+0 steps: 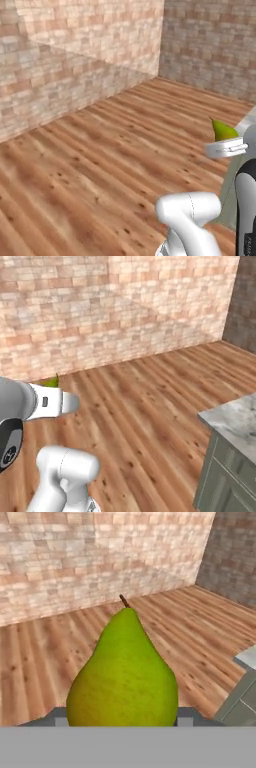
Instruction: Pick up the pear and orange from the fridge and place one fruit on each plate on the dining counter.
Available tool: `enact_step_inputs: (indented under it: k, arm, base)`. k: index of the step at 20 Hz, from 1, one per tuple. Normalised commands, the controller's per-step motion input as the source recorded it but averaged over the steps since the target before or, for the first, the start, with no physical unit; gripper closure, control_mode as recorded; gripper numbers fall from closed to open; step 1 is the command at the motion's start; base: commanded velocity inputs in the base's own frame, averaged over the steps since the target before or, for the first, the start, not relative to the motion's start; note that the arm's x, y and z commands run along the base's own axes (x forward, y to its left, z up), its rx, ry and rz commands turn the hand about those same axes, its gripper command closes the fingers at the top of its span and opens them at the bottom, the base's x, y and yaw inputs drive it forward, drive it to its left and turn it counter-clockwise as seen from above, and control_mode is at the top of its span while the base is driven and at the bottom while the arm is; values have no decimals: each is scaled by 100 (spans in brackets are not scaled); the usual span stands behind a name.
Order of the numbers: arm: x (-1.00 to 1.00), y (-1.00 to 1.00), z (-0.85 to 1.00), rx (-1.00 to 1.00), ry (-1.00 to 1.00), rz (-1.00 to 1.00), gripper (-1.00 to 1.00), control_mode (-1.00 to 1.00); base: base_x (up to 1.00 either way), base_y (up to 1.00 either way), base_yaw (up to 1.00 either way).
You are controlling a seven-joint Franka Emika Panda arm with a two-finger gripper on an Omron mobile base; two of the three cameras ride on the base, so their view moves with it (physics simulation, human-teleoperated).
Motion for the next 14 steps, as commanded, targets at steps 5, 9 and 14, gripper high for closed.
enact_step_inputs:
  k: [5, 9, 14]
  arm:
    - [0, 0, 0, 0, 0, 0, 100, 100]
    - [0, 0, 0, 0, 0, 0, 100, 100]
    - [0, 0, 0, 0, 0, 0, 100, 100]
  base:
    - [95, 26, -48]
    - [100, 48, -47]
    - [98, 48, -48]
